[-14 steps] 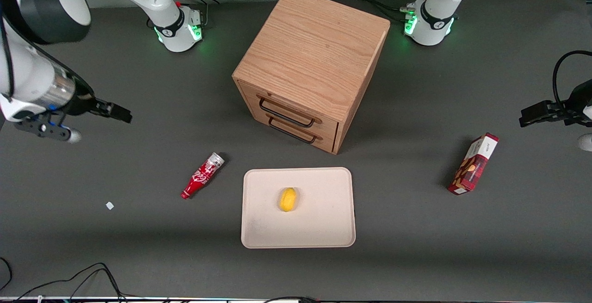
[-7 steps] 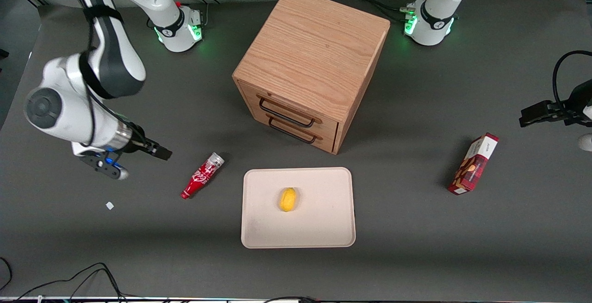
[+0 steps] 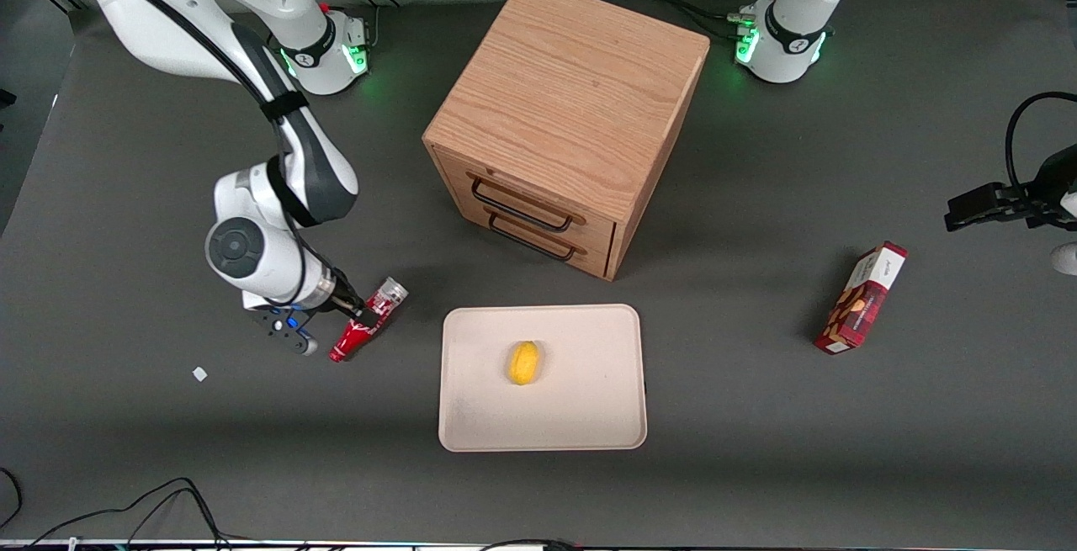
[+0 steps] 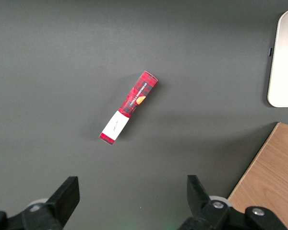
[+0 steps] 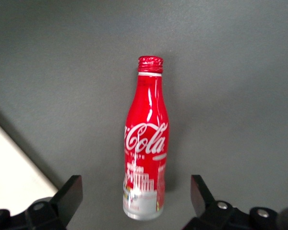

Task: Place coke bottle on tray
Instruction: 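Close the right gripper around the bottle's body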

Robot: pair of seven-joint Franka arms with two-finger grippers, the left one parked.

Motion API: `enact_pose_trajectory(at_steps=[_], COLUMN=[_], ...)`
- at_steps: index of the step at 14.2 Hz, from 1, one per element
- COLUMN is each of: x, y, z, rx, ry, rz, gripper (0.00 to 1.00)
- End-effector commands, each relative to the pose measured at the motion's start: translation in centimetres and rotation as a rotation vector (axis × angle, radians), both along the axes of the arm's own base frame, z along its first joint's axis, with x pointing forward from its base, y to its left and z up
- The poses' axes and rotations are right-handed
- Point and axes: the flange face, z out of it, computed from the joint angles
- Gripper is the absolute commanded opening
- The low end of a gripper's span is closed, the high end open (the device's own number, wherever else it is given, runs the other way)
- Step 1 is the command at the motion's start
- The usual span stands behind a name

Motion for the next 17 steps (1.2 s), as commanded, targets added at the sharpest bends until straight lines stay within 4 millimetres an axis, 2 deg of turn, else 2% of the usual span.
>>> enact_pose_trajectory(at_steps=[1, 8, 11, 17], x=[-0.9, -0.9, -0.9, -1.0], y=[-0.3, -0.2, -0.3, -0.4], z=[-3.0, -7.4, -8.2, -8.3], rx=[-0.018, -0.001, -0.001, -0.008], ry=[-0.032, -0.052, -0.050, -0.050], rz=[-0.016, -0.082, -0.086, -0.079], gripper=[1.00, 1.00, 1.00, 0.99])
